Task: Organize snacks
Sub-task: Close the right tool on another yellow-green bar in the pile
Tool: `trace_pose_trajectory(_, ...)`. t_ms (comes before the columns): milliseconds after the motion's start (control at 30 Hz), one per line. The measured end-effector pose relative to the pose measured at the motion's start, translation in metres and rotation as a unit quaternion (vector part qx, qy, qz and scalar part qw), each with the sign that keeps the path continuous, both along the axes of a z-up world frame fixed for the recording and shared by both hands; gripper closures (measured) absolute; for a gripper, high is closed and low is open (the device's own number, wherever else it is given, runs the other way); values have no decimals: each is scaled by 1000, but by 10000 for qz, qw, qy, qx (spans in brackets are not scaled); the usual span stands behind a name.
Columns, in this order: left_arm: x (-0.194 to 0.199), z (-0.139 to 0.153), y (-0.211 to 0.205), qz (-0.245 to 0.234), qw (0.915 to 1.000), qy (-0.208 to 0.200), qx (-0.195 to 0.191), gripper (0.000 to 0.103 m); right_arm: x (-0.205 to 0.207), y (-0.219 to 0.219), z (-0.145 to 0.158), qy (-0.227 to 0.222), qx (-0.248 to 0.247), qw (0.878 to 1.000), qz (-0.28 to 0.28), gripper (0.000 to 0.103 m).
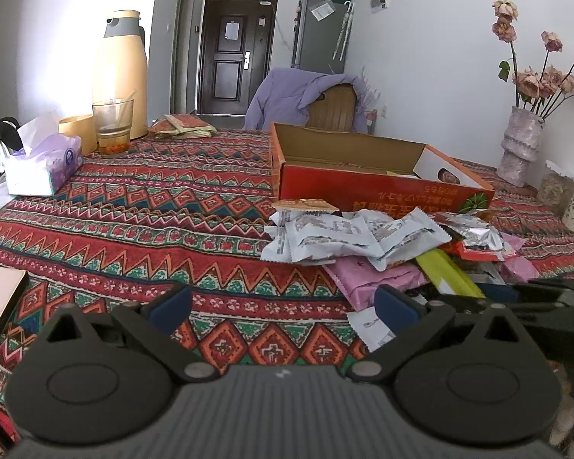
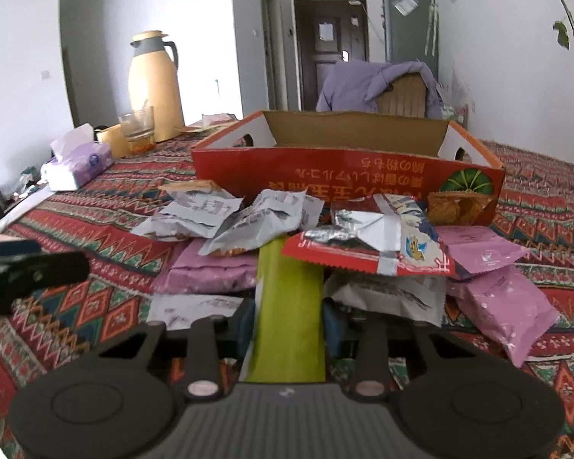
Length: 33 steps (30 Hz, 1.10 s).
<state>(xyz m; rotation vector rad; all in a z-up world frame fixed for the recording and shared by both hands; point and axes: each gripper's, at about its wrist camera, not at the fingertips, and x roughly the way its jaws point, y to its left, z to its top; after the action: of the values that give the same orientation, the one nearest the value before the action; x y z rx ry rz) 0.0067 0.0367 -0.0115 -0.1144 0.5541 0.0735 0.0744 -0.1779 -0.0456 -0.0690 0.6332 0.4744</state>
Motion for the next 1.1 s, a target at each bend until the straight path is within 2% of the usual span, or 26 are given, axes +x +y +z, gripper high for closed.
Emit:
trace_pose_trajectory(333, 11, -5, -18, -77, 9996, 268, 90, 0, -33, -27, 8, -441, -154, 9989, -100, 68)
trace_pose_trajectory(700, 47, -13, -65, -361, 9957, 853, -27, 0, -32, -52, 8, -652, -280, 9965, -450, 67)
trace_pose_trajectory(933, 70, -28, -86, -98, 9920, 1261, 45, 0, -27, -62, 3, -614, -230, 9965, -518, 67)
trace_pose_trajectory(1100, 75, -33, -92, 92, 9897, 1413, 193, 0, -25, -62, -2, -598, -205, 9968, -488, 67)
